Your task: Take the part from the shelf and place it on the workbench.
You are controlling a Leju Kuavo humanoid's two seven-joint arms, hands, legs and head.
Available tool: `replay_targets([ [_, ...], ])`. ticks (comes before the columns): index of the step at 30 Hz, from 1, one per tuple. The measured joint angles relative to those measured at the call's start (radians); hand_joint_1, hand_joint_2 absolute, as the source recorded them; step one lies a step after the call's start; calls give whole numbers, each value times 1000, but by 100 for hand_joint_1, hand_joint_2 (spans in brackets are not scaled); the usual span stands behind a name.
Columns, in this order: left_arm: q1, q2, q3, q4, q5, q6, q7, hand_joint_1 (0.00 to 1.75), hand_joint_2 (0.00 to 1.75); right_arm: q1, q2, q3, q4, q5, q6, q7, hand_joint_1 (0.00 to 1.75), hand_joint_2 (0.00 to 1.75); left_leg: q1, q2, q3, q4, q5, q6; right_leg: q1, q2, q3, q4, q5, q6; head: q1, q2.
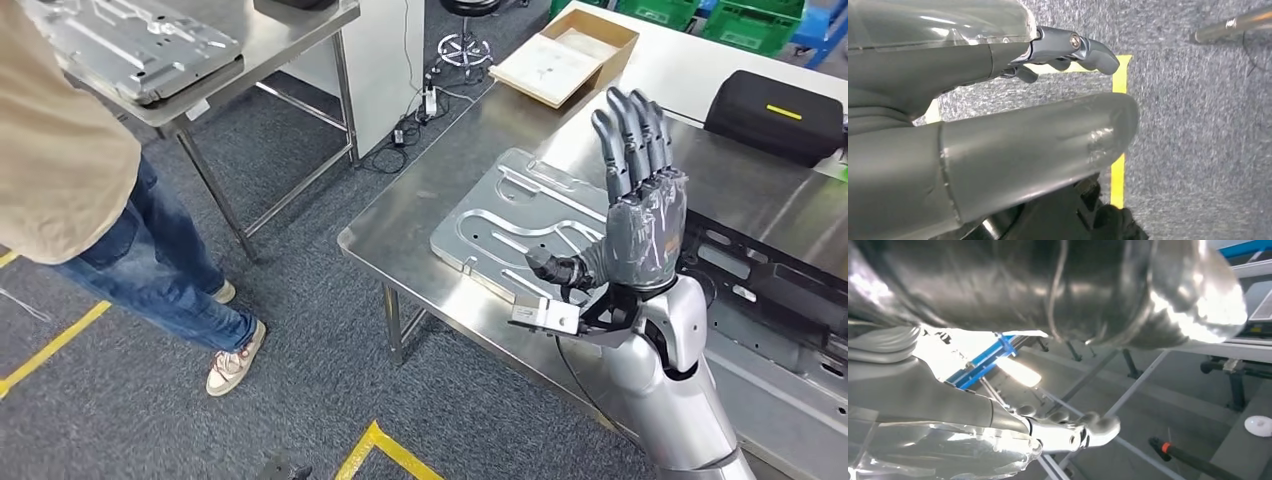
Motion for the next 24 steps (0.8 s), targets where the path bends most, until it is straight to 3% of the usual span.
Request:
replay_targets([
  [2, 0, 2, -1, 0, -1, 4, 5, 0, 0, -2, 0, 3, 0, -2, 0, 0, 0, 0, -3, 38, -14, 32, -22, -12, -5, -27, 11, -12, 4, -9, -2, 0],
  [4, -2, 2, -1, 0, 0, 4, 7, 0, 0, -3, -1, 5, 1, -11, 0, -1, 0, 0, -2, 95, -62, 136, -78, -21, -4, -56, 16, -17, 3, -16, -4, 0],
  [6, -3, 2, -1, 0, 1, 4, 10, 0, 0, -2, -1, 8, 4, -24, -1, -4, 0, 0, 4, 116, -116, 243, -118, -29, -2, -86, 17, -15, -1, -18, -4, 0],
  [7, -1, 3, -1, 0, 2, 5, 11, 0, 0, -2, -1, 10, 7, -30, -1, -6, 0, 0, 6, 120, -123, 257, -114, -32, -3, -99, 17, -14, -2, -17, -4, 0],
  [8, 0, 3, -1, 0, 4, 6, 13, 0, 0, -2, -1, 12, 10, -35, -2, -9, 0, 0, 8, 125, -110, 231, -92, -34, -4, -112, 18, -12, -5, -15, -4, 0],
  [10, 1, 4, -1, 0, 9, 10, 14, 0, 0, -1, -1, 16, 14, -47, -7, -15, 0, 0, 8, 156, -46, 107, -34, -33, -4, -135, 21, -6, -13, -7, -4, 0],
  [12, -1, 5, -1, 0, 16, 16, 15, 0, 0, -1, -1, 16, 17, -62, -14, -23, 0, 0, 1, 182, -1, 18, -7, -22, 1, -154, 24, -1, -21, 3, -4, 0],
  [13, 0, 5, -1, 0, 18, 19, 16, 0, 0, -1, -1, 16, 19, -68, -18, -27, 0, 0, -2, 184, 3, 7, -9, -15, 4, -162, 25, -1, -22, 8, -3, 0],
  [15, 5, 8, -1, 0, 23, 24, 17, 0, 0, 3, 0, 17, 21, -79, -23, -35, 0, 0, -3, 161, 2, 3, -6, -1, 5, -178, 31, -5, -25, 18, -3, 0],
  [16, 8, 10, -1, 0, 26, 27, 17, 0, 0, 6, 1, 17, 22, -83, -26, -39, 0, 0, -2, 151, 5, -1, -4, 5, 3, -173, 33, -1, -32, 24, -3, 0],
  [18, 11, 13, 0, 0, 33, 33, 17, 0, 0, 15, 2, 17, 24, -93, -34, -46, 0, 0, 3, 132, 10, -8, 1, 18, -2, -133, 9, 60, -73, 30, -3, 0],
  [20, 14, 14, 1, 0, 37, 39, 16, 0, 0, 30, 2, 17, 29, -102, -42, -54, 0, 0, 3, 112, 10, -9, 2, 25, -4, -86, -53, 186, -132, 30, -3, 0],
  [21, 16, 15, 1, 0, 38, 41, 16, 0, 0, 38, 2, 17, 32, -106, -46, -58, 0, 0, 1, 99, 10, -9, 2, 26, -4, -75, -84, 241, -147, 30, -3, 0],
  [22, 19, 15, 2, 0, 38, 42, 16, 0, 0, 46, 2, 17, 36, -109, -49, -62, 0, 0, 0, 87, 10, -9, 1, 27, -3, -69, -102, 267, -145, 29, -3, 0],
  [23, 22, 15, 2, 0, 39, 43, 16, 0, 0, 50, 2, 17, 39, -110, -51, -66, 0, 0, -1, 74, 11, -8, 1, 27, -3, -66, -103, 257, -124, 27, -3, 0],
  [24, 25, 15, 3, 0, 40, 45, 16, 0, 0, 52, 2, 17, 42, -111, -53, -68, 0, 0, -1, 62, 11, -6, 1, 27, -3, -60, -87, 212, -89, 24, -3, 0],
])
